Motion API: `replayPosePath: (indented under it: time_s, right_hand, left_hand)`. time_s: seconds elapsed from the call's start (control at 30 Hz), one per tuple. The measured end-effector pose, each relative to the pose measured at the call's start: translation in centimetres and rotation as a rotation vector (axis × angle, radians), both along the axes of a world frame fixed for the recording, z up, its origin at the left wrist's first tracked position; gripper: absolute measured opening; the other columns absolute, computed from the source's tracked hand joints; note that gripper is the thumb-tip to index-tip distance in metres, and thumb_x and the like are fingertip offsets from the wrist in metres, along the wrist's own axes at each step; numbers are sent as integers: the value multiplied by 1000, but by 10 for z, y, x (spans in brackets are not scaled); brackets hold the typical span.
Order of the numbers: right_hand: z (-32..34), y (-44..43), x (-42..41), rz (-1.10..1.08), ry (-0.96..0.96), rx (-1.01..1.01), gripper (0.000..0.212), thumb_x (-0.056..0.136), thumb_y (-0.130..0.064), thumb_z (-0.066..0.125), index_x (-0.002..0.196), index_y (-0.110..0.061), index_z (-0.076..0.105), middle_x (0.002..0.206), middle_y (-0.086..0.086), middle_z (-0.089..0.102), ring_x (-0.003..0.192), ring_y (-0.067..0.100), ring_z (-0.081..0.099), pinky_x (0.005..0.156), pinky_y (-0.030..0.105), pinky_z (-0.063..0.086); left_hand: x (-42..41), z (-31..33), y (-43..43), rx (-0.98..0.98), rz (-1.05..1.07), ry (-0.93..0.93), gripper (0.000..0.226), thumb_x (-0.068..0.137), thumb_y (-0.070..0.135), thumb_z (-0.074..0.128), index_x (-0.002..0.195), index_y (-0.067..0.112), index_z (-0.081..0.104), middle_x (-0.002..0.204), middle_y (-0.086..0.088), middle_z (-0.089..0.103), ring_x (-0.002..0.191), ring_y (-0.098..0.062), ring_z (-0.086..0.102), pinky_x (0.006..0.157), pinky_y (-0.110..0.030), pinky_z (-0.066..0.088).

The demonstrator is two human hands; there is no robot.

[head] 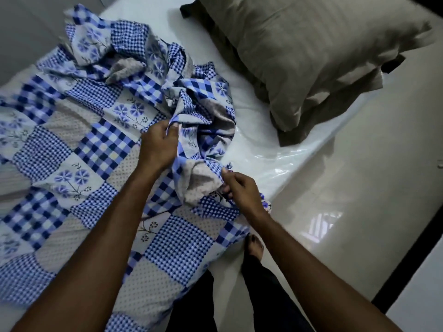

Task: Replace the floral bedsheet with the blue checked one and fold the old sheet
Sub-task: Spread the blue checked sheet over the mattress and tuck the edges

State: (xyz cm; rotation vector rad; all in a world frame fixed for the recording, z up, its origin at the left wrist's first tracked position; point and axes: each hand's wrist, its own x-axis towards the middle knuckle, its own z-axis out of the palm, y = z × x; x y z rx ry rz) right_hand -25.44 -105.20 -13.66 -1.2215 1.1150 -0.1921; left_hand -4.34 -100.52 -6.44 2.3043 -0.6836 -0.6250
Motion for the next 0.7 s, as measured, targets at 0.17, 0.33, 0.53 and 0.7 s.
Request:
replayPosePath:
  time_s: [0.17, 0.33, 0.53, 0.7]
  right_hand:
    - [-4, -14, 57, -224, 103, 518, 31, 84, -40, 73, 78, -10, 69, 73, 11, 71, 64, 27, 64, 62, 37, 56]
    - [4, -19, 72, -457, -8, 34, 21, 87, -20, 61, 75, -2, 63, 75, 4, 64, 77, 19, 57, 71, 36, 44]
    - [15, 27, 19, -214, -28, -552, 22, 87, -23, 55, 68, -25, 45, 80, -3, 48, 75, 14, 50, 65, 28, 39]
    - [-21, 22, 3, -289, 273, -414, 22, 87, -30, 61, 66, -30, 54, 83, -8, 57, 76, 10, 56, 71, 37, 47]
  left_hand:
    - [17, 7, 3, -125, 282, 405, 37, 105, 21, 48, 69, 13, 40, 67, -5, 34, 58, -19, 33, 63, -33, 31]
    - [30, -19, 53, 528, 23, 21, 34, 102, 31, 44, 83, 6, 56, 69, -18, 49, 59, -33, 49, 56, -39, 40]
    - [30, -29, 62, 578, -31, -375, 33, 88, 34, 59, 109, 9, 57, 107, -17, 60, 99, -40, 55, 77, -47, 49]
    - [25, -40, -4, 262, -416, -376, 29, 86, 19, 56, 112, 16, 66, 116, -11, 60, 112, -38, 50, 87, -50, 48]
